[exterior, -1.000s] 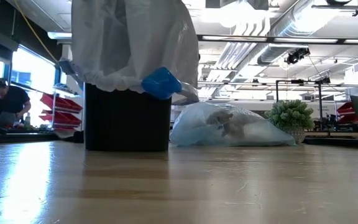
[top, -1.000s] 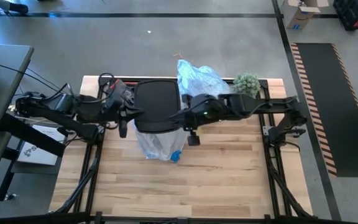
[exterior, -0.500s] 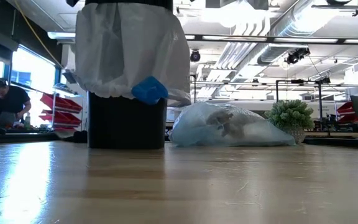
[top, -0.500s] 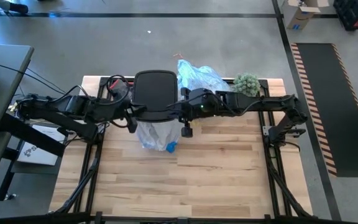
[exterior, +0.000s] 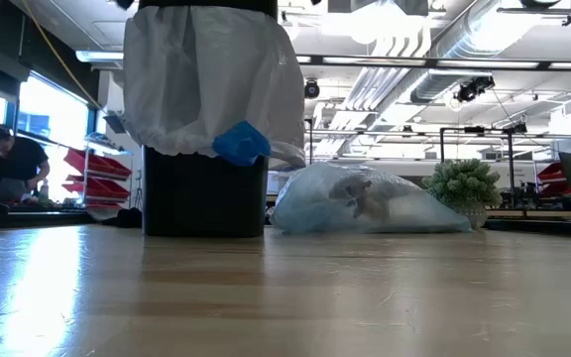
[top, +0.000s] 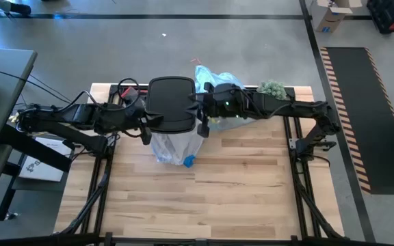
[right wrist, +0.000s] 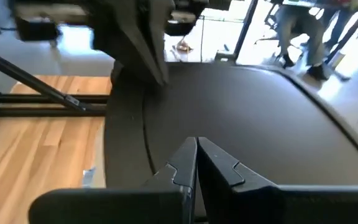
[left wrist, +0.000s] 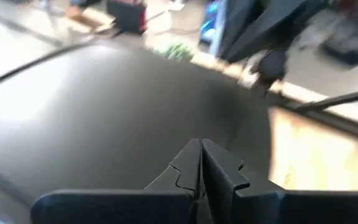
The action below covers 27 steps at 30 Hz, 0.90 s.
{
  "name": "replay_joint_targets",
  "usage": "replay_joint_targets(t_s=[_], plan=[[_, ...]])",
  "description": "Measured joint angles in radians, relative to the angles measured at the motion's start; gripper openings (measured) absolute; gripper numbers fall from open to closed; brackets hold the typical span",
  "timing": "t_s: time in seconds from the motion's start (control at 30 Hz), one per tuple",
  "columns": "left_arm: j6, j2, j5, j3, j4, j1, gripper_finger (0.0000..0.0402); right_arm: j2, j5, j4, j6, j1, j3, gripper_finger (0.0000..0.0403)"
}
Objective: Place trash/remove bag and relplace
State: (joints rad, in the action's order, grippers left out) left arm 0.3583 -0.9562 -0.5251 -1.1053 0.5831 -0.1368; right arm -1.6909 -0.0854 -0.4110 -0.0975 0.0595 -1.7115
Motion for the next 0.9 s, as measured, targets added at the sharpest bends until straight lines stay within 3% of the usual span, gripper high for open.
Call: replay_joint_targets(t_s=[0.2,0.47,0.8,0.9], plan=[[-0.079,0.001,0.016,-0.013,-0.119,0.000,0.0000,-0.007,0.089,-0.013,0.038,0.053,0.000,0.0000],[-0.052,-0.004,0.019,-0.017,-0.055,0.041,0.0000,-0.030,0.163,-0.107,0.034,0.085,-0.005,0.0000],[-0.045,0.039,0.018,-0.017,-0.058,0.029,0.0000,0.028,-0.056,-0.040,-0.058,0.052,0.000,0.0000],[-0.009,0.084,0.018,-0.018,-0.035,-0.011,0.0000,0.089,-0.146,-0.121,-0.076,0.010,-0.002,0.0000]])
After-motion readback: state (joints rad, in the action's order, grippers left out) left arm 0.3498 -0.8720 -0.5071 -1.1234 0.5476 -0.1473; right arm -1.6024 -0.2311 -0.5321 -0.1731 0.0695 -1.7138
